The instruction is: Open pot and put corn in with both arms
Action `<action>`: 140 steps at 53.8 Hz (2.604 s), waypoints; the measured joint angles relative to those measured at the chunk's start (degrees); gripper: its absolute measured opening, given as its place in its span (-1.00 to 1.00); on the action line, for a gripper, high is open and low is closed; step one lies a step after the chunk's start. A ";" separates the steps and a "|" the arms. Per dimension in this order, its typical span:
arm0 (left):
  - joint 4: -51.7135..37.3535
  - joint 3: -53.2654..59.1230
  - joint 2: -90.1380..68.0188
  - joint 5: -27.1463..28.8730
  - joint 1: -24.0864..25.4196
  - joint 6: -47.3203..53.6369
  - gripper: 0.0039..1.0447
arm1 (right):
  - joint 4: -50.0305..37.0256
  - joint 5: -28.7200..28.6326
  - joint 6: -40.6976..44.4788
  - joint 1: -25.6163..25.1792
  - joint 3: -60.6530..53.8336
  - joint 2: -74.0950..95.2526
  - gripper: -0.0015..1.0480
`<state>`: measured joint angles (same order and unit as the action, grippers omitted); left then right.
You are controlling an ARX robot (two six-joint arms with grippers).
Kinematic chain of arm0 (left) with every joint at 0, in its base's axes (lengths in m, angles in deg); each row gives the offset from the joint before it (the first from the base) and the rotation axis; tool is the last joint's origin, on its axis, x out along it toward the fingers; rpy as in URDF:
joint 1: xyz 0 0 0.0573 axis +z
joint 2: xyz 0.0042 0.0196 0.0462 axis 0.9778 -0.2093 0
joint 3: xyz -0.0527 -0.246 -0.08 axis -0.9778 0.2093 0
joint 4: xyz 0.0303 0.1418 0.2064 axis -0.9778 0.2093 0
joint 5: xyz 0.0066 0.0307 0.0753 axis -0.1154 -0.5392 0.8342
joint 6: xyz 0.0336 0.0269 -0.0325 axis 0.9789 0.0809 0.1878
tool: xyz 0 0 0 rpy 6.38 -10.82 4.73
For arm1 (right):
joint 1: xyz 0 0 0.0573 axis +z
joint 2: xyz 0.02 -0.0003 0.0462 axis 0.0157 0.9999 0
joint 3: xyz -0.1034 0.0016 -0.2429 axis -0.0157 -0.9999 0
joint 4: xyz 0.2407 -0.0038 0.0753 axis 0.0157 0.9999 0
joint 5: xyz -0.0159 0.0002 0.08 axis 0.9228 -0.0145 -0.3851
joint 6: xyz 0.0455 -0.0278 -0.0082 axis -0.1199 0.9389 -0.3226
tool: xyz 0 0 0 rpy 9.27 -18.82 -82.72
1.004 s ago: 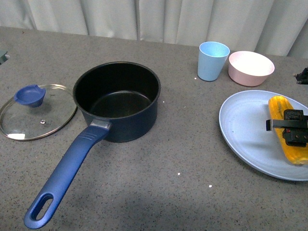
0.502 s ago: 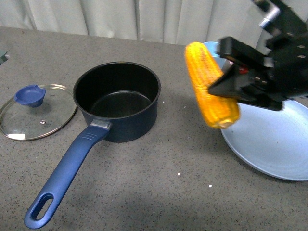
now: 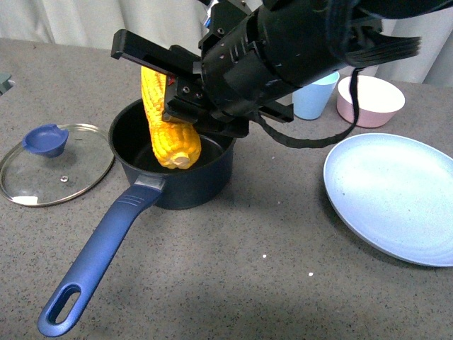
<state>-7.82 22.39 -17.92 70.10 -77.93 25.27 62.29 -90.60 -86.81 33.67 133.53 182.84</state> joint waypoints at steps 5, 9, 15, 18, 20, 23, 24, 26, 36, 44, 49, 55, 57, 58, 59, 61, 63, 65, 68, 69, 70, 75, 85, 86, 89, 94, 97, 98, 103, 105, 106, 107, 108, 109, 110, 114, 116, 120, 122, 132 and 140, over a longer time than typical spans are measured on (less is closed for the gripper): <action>0.00 0.00 0.00 0.00 0.02 0.00 0.88 | 0.33 0.85 -0.55 0.11 1.92 1.90 -0.77; 0.00 0.00 0.00 -0.02 0.02 0.00 0.88 | 0.44 1.40 -0.81 0.09 3.06 3.19 -0.77; 0.00 0.00 0.00 -0.02 0.02 0.00 0.88 | 0.59 1.90 -1.25 -0.11 4.63 4.79 -0.77; 0.00 0.00 0.00 -0.02 0.00 0.00 0.88 | 0.66 2.08 -1.38 -0.13 5.27 5.46 -0.77; 0.00 0.00 0.00 -0.02 0.02 0.00 0.88 | 0.85 2.12 -1.46 -0.17 5.62 5.70 -0.77; 0.00 0.00 0.00 0.00 0.02 0.00 0.88 | 1.03 2.56 -1.53 -0.17 6.03 6.16 -0.77; 0.00 0.00 0.00 -0.02 0.02 0.00 0.88 | 1.09 2.60 -1.62 -0.20 6.21 6.38 -0.77; 0.00 0.00 0.00 -0.02 0.00 0.00 0.88 | 1.09 2.67 -1.68 -0.22 6.36 6.54 -0.67; 0.00 0.00 0.00 -0.02 0.02 0.00 0.88 | 1.01 3.43 -1.81 -0.66 6.97 7.43 0.01; 0.00 0.00 0.00 -0.02 0.02 0.00 0.88 | -0.83 4.07 -1.66 -1.46 6.40 7.02 0.52; 0.00 0.00 0.00 -0.02 0.02 0.00 0.88 | -3.69 5.22 -1.64 -2.21 4.31 5.62 0.79; 0.00 0.00 0.00 -0.02 0.00 0.00 0.88 | -8.72 8.24 0.00 -3.65 -0.39 1.55 0.81; 0.00 0.00 0.00 -0.02 0.00 0.00 0.88 | -11.26 9.99 1.46 -4.33 -2.75 -0.85 0.82; 0.00 0.00 0.00 -0.02 0.02 0.00 0.88 | -11.69 10.12 1.64 -4.52 -3.39 -1.53 0.82; 0.00 0.00 0.00 -0.02 0.00 0.00 0.88 | -12.52 10.93 2.38 -4.94 -4.63 -2.89 0.82; 0.00 0.00 0.00 -0.02 0.02 0.00 0.88 | -13.75 12.35 3.98 -5.55 -6.64 -5.07 0.82; 0.00 0.00 0.00 -0.02 0.00 0.00 0.88 | -15.41 14.73 5.92 -6.40 -9.57 -8.15 0.82; 0.00 0.00 0.00 -0.02 0.00 0.00 0.88 | -16.66 16.46 7.72 -7.13 -11.93 -10.49 0.82; 0.00 0.00 0.00 -0.02 0.02 0.00 0.88 | -19.02 18.32 10.58 -8.48 -16.20 -14.36 0.82; 0.00 0.00 0.00 -0.02 0.00 0.00 0.88 | -20.17 18.69 11.47 -9.07 -18.01 -15.85 0.82; 0.00 0.00 0.00 -0.02 0.02 0.00 0.88 | -21.22 18.67 12.68 -9.66 -19.82 -17.31 0.82; 0.00 0.00 0.00 -0.02 0.00 0.00 0.88 | -23.80 19.89 17.03 -12.90 -28.46 -24.30 0.82; 0.00 0.00 0.00 -0.02 0.02 0.00 0.88 | -30.91 24.55 23.10 -18.88 -41.92 -35.10 0.74; 0.00 0.00 0.00 0.04 0.00 -0.02 0.88 | -35.91 27.39 23.98 -19.30 -43.95 -35.50 0.67; 0.00 0.00 0.04 -0.07 0.00 0.00 0.88 | -46.84 31.91 26.23 -20.35 -48.54 -35.95 0.51; 0.00 0.00 0.04 0.00 0.00 0.00 0.88 | -56.61 32.00 28.28 -21.94 -53.53 -38.36 0.23; 0.00 0.00 0.04 -0.02 0.00 0.00 0.88 | -57.61 31.06 28.87 -22.64 -55.12 -40.74 0.06; 0.00 0.00 0.04 -0.02 0.00 0.00 0.88 | -57.59 30.75 29.03 -22.93 -55.76 -41.70 -0.01; 0.00 0.00 0.04 0.00 0.00 0.00 0.88 | -57.35 29.62 29.51 -24.06 -58.47 -44.87 -0.28; 0.00 0.00 0.04 0.00 0.00 0.00 0.88 | -59.54 29.07 29.68 -24.61 -60.08 -45.20 -0.41; 0.00 0.00 0.04 0.00 0.00 0.00 0.88 | -59.80 28.94 29.70 -24.74 -60.43 -45.22 -0.45; 0.00 0.00 0.04 0.00 0.00 0.00 0.88 | -59.91 28.74 29.73 -24.98 -61.11 -45.46 -0.52; 0.00 0.00 0.04 0.00 0.00 0.00 0.88 | -59.76 28.41 29.79 -25.24 -61.77 -45.77 -0.59; 0.00 0.00 0.04 0.00 0.00 0.00 0.88 | -59.60 28.26 29.81 -25.35 -62.07 -45.99 -0.62; 0.00 0.00 0.04 0.00 0.00 0.00 0.88 | -59.17 28.00 29.86 -25.57 -62.64 -46.53 -0.69; 0.00 0.00 0.04 0.00 0.00 0.00 0.88 | -57.33 27.34 29.88 -26.38 -64.26 -49.55 -0.92; 0.00 0.00 0.04 0.00 0.00 0.00 0.88 | -56.50 27.02 30.14 -26.73 -64.76 -51.10 -0.98; 0.00 0.00 0.04 0.00 0.00 0.00 0.88 | -54.34 26.38 30.05 -27.45 -65.75 -54.73 -0.98; 0.00 0.00 0.04 0.00 0.00 0.00 0.88 | -53.31 26.08 30.05 -27.71 -66.07 -56.15 -0.98; 0.00 0.00 0.04 0.02 0.00 0.00 0.88 | -46.62 21.49 30.05 -32.35 -68.13 -64.81 -0.98; 0.00 0.00 0.04 0.00 0.00 0.00 0.88 | -41.64 21.22 30.08 -32.59 -69.09 -70.69 -0.98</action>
<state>-7.82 22.39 -17.87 70.10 -77.93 25.27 20.65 -69.38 -56.74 1.09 64.44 112.15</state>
